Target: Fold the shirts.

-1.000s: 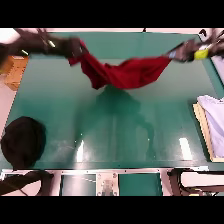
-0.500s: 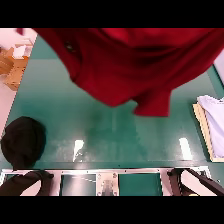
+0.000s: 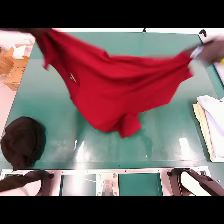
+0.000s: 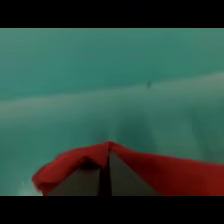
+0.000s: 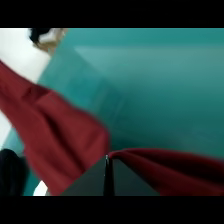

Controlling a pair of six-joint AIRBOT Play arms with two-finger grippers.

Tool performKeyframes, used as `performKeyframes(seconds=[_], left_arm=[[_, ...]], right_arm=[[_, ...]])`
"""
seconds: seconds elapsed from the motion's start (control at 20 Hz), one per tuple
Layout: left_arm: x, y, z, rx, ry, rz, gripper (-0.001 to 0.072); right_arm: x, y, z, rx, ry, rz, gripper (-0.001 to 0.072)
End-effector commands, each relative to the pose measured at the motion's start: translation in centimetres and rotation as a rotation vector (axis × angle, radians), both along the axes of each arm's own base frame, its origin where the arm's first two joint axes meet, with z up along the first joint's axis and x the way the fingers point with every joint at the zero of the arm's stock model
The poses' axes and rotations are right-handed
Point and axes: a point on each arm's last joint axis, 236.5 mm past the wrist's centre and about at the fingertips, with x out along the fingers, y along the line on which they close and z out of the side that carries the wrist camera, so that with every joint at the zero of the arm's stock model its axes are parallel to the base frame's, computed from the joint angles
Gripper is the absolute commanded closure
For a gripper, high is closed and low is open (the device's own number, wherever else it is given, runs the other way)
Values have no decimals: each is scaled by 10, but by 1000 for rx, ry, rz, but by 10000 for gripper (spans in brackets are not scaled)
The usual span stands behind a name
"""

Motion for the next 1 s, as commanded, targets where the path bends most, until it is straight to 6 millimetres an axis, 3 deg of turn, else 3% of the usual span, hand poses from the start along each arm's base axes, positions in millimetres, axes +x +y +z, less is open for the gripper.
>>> performKeyframes(seconds=[0.0, 0.1, 0.15, 0.2, 0.3, 0.35, 0.4, 0.45, 0.5, 0.65, 0.75, 0.8, 0.85, 0.95], left_arm=[[59, -11, -172, 69, 262, -36, 681], [81, -33, -236, 1, 309, -68, 680], [93, -44, -250, -51, 297, -75, 680], [107, -53, -253, -98, 264, -74, 680], [125, -58, -239, -136, 197, -66, 661], [126, -59, -228, -133, 189, -74, 277], [121, -58, -219, -121, 214, -90, 3], [107, -55, -210, -106, 281, -117, 12], [88, -44, -199, -81, 372, -131, 12], [21, -4, -187, -114, 645, -70, 14], [-24, 15, -205, -159, 812, -3, 14], [-50, 15, -219, -164, 897, 0, 15], [-78, 11, -234, -174, 980, -5, 14], [-129, -23, -268, -270, 1080, -33, 14]], right_arm=[[-8, -4, -183, 31, 316, -165, 698], [-23, -15, -254, 31, 432, -271, 698], [-28, -19, -275, 23, 470, -295, 698], [-29, -21, -288, 20, 499, -308, 698], [-25, -24, -295, 6, 503, -303, 689], [-20, -26, -292, 0, 491, -300, 603], [-13, -32, -284, -11, 466, -300, 467], [-7, -42, -273, -28, 449, -294, 377], [-4, -56, -262, -47, 440, -290, 334], [-3, -116, -233, -63, 442, -357, 341], [-11, -146, -232, -29, 464, -433, 341], [-19, -150, -239, -13, 493, -444, 341], [-24, -147, -249, -3, 520, -438, 340], [-35, -131, -272, 3, 575, -402, 341]])
